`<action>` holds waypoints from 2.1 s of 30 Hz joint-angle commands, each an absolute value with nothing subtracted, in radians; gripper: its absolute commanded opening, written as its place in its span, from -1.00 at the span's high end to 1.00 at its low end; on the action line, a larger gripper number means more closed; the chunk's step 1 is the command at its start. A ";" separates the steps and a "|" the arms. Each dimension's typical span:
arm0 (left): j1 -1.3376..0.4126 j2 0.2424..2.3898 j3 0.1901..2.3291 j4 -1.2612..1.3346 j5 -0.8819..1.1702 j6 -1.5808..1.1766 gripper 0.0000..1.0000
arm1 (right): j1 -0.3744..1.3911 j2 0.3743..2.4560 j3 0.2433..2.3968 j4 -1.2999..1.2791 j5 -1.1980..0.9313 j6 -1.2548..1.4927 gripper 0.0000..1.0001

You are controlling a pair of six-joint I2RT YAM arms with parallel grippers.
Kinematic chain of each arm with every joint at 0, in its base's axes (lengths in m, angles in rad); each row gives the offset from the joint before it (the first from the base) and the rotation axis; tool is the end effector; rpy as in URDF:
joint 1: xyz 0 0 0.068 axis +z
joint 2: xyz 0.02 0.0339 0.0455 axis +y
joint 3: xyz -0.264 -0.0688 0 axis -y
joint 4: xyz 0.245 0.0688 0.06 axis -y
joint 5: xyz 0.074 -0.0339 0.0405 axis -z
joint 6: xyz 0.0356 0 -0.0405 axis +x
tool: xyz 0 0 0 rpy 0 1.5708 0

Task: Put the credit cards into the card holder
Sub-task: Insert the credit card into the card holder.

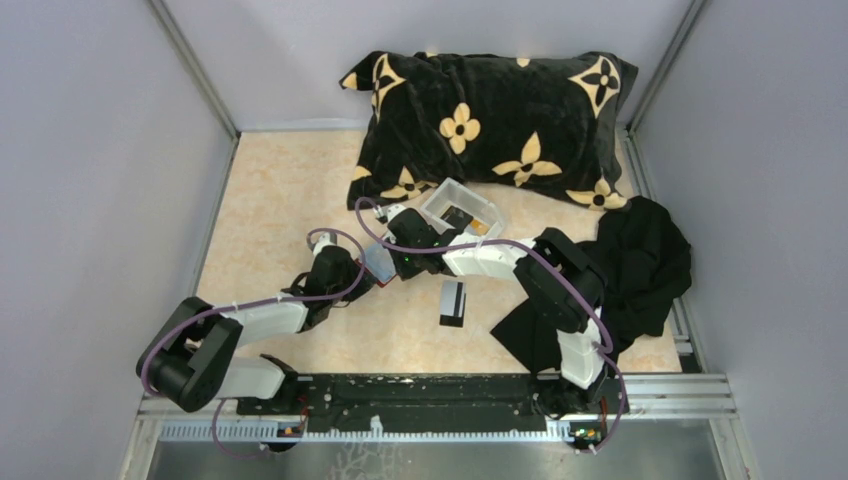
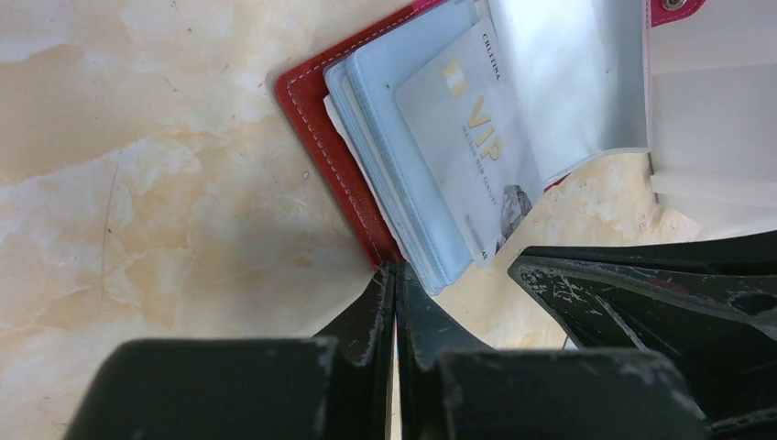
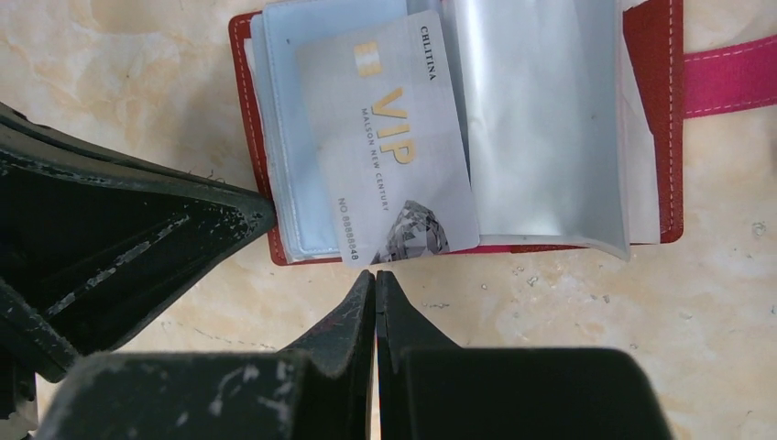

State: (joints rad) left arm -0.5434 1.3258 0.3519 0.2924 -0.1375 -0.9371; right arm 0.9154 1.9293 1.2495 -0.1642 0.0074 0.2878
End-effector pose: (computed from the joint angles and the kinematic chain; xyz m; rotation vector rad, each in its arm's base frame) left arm 0.1978 -0.1138 0.1319 -0.5291 2.2635 -0.6285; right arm 0.2524 0.3278 0.1715 -0.7644 2.3669 0.5278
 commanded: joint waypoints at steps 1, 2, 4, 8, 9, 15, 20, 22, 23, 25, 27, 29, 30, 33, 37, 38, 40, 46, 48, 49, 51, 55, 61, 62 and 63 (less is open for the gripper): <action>-0.547 1.337 0.332 0.242 -0.134 -0.912 0.89 | 0.923 1.860 1.236 -0.144 0.026 0.279 1.00; -0.546 1.338 0.331 0.244 -0.133 -0.912 0.89 | 0.923 1.861 1.231 -0.143 0.027 0.280 1.00; -0.546 1.337 0.328 0.244 -0.134 -0.912 0.89 | 0.922 1.864 1.225 -0.139 0.030 0.282 1.00; -0.546 1.333 0.322 0.246 -0.136 -0.913 0.89 | 0.917 1.875 1.218 -0.135 0.026 0.287 1.00; -0.546 1.332 0.322 0.245 -0.136 -0.914 0.89 | 0.916 1.877 1.218 -0.130 0.025 0.288 1.00; -0.546 1.340 0.321 0.250 -0.134 -0.915 0.89 | 0.911 1.910 1.252 -0.124 0.011 0.286 1.00; -0.546 1.348 0.321 0.255 -0.128 -0.919 0.89 | 0.911 1.942 1.294 -0.131 -0.004 0.284 1.00; -0.546 1.348 0.320 0.256 -0.127 -0.918 0.89 | 0.911 1.948 1.296 -0.125 -0.009 0.284 1.00; -0.547 1.348 0.321 0.257 -0.127 -0.921 0.89 | 0.911 1.952 1.298 -0.125 -0.011 0.283 1.00; -0.547 1.351 0.321 0.258 -0.126 -0.920 0.89 | 0.911 1.953 1.298 -0.121 -0.014 0.284 1.00; -0.546 1.354 0.321 0.262 -0.125 -0.920 0.89 | 0.911 1.952 1.297 -0.124 -0.012 0.284 1.00; -0.547 1.356 0.321 0.264 -0.123 -0.920 0.89 | 0.911 1.933 1.284 -0.118 -0.005 0.285 1.00; -0.547 1.357 0.321 0.265 -0.123 -0.920 0.89 | 0.912 1.922 1.277 -0.111 -0.002 0.285 1.00; -0.546 1.362 0.322 0.270 -0.120 -0.918 0.89 | 0.911 1.901 1.267 -0.115 0.006 0.285 1.00; -0.546 1.368 0.321 0.277 -0.116 -0.919 0.89 | 0.911 1.904 1.264 -0.121 0.006 0.285 1.00; -0.547 1.368 0.321 0.278 -0.115 -0.920 0.89 | 0.911 1.908 1.263 -0.122 0.006 0.287 1.00; -0.546 1.366 0.319 0.278 -0.116 -0.920 0.89 | 0.911 1.915 1.262 -0.118 0.003 0.288 1.00; -0.547 1.364 0.318 0.278 -0.117 -0.919 0.89 | 0.911 1.934 1.284 -0.112 -0.003 0.285 1.00; -0.546 1.365 0.318 0.277 -0.116 -0.920 0.89 | 0.912 1.938 1.293 -0.113 -0.006 0.283 1.00; -0.547 1.365 0.318 0.278 -0.117 -0.919 0.89 | 0.912 1.938 1.297 -0.113 -0.006 0.282 1.00; -0.546 1.364 0.316 0.278 -0.115 -0.920 0.89 | 0.911 1.940 1.301 -0.110 -0.006 0.281 1.00; -0.546 1.362 0.313 0.278 -0.114 -0.923 0.89 | 0.911 1.949 1.313 -0.111 -0.010 0.279 1.00; -0.546 1.360 0.308 0.277 -0.113 -0.924 0.89 | 0.913 1.967 1.340 -0.119 -0.022 0.274 1.00; -0.546 1.358 0.308 0.275 -0.115 -0.924 0.90 | 0.915 1.967 1.342 -0.125 -0.021 0.271 1.00; -0.546 1.356 0.308 0.272 -0.117 -0.924 0.89 | 0.914 1.963 1.338 -0.131 -0.019 0.269 1.00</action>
